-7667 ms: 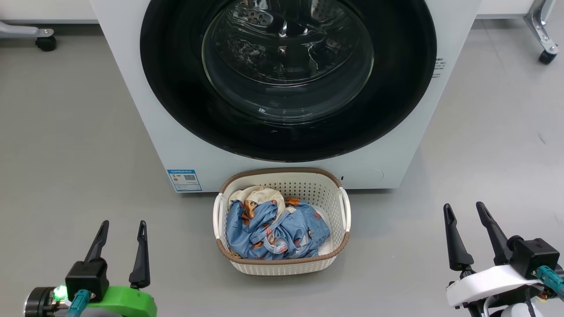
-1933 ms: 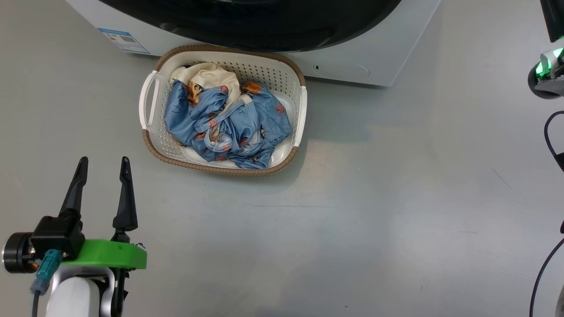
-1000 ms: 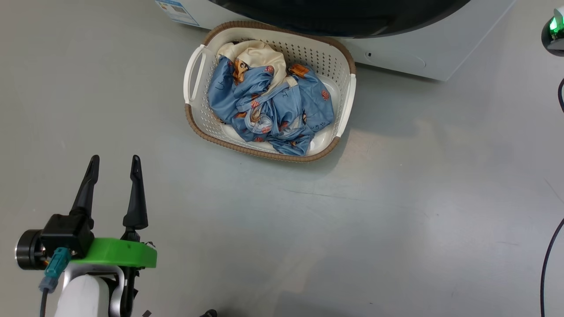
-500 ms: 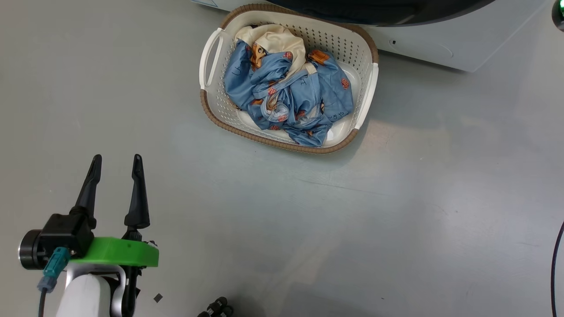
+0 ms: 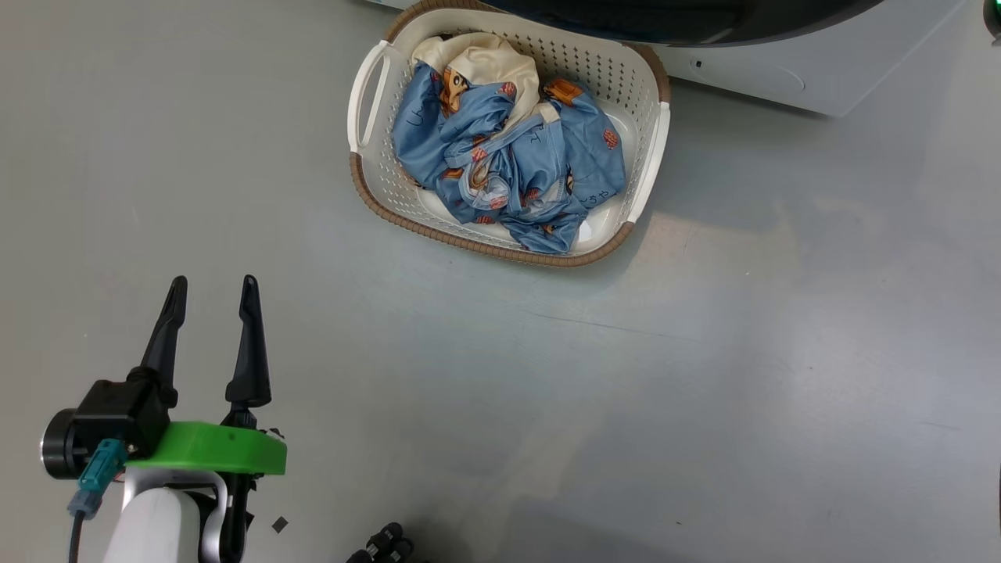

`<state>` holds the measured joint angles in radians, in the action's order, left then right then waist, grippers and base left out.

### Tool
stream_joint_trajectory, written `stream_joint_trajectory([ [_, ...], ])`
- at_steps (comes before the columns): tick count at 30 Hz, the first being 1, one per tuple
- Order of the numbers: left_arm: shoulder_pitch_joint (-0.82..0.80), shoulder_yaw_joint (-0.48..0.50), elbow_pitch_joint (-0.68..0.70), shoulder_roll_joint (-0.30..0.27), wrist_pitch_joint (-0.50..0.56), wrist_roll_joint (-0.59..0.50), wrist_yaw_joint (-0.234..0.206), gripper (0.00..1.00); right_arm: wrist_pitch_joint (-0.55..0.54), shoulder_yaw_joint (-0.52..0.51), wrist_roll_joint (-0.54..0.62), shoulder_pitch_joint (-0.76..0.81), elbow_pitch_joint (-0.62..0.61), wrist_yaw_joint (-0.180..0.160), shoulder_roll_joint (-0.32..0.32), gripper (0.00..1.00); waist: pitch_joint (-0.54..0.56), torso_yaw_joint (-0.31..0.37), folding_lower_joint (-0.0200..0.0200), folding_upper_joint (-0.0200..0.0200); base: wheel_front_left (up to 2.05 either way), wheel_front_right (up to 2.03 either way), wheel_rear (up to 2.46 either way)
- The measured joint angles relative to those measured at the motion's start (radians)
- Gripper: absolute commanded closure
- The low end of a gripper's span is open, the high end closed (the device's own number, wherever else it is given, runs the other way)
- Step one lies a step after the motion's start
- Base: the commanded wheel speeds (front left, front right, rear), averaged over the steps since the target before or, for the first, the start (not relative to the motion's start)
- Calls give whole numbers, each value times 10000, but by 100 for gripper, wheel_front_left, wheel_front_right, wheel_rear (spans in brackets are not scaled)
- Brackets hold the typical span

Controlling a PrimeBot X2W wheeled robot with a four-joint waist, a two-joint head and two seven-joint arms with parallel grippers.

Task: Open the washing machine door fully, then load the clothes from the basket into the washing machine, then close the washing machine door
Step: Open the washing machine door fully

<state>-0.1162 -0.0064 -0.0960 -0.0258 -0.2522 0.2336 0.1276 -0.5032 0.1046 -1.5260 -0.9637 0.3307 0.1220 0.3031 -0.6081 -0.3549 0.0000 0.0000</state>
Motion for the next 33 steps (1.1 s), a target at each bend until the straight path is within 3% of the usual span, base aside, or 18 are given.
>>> stream_joint_trajectory([
  [33, -87, 332, -13, 10, 0, 27, 0, 0, -972, 1197, -230, -81, -725, -4, -537, 100, 89, 660, 0, 0, 0, 0, 0],
])
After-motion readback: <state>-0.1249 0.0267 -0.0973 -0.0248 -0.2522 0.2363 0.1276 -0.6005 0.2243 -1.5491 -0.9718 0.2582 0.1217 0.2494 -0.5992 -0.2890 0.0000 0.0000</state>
